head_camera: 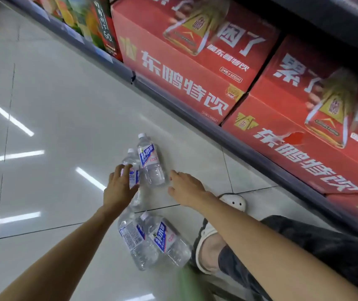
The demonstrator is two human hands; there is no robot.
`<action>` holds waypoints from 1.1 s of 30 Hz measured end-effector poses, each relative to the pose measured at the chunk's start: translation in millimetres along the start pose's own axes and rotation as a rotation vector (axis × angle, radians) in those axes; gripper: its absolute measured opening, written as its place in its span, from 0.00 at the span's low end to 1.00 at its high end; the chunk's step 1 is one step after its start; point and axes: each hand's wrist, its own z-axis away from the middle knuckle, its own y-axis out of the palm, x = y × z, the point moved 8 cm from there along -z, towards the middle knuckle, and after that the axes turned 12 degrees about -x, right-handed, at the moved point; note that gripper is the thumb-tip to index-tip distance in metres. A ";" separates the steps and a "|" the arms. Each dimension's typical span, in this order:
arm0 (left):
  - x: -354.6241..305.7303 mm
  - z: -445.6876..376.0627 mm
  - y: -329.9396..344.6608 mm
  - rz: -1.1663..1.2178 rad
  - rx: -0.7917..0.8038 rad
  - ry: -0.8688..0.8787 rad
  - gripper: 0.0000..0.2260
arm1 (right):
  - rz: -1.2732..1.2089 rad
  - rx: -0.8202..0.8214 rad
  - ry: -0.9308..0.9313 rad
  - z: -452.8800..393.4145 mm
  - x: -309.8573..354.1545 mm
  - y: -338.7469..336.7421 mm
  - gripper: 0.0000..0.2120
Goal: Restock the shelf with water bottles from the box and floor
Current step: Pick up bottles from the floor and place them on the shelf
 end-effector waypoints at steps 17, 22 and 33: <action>38.8 -37.9 37.5 0.166 -0.004 -0.235 0.46 | -0.254 -0.084 0.292 -104.2 17.0 65.6 0.42; 35.1 -42.4 37.3 0.207 -0.014 -0.269 0.43 | -0.296 -0.057 0.342 -113.8 18.7 75.7 0.44; 18.7 -45.3 35.8 0.267 0.019 -0.286 0.39 | -0.261 0.013 0.333 -86.4 -27.0 60.6 0.40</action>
